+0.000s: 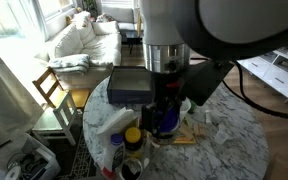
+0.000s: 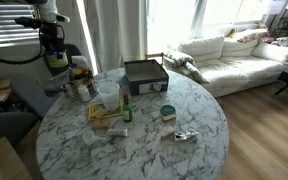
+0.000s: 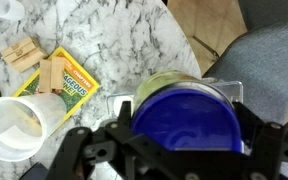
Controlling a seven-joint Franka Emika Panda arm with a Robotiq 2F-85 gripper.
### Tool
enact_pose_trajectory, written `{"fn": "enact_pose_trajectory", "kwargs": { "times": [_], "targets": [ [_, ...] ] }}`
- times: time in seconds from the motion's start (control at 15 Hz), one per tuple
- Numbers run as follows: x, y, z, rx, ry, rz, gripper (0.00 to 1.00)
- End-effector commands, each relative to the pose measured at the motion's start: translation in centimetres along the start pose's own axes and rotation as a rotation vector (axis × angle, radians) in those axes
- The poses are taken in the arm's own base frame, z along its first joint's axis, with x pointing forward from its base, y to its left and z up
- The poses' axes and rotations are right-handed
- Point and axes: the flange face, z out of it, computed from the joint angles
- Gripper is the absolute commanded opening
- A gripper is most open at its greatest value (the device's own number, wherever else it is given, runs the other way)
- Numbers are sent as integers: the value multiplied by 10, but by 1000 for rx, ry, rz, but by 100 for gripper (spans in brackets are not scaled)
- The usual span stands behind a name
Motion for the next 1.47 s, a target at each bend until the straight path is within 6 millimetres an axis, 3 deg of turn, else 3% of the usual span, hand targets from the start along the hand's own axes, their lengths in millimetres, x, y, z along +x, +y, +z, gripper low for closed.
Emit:
{"fn": "enact_pose_trajectory", "kwargs": {
  "times": [0.0, 0.4, 0.67, 0.93, 1.4],
  "targets": [
    [4, 15, 3, 1, -3, 41, 71],
    [12, 116, 8, 18, 2, 204, 71],
    [25, 174, 30, 29, 38, 299, 71],
    [37, 211, 57, 30, 67, 378, 71],
    [62, 239, 91, 30, 144, 429, 71]
  ]
}}
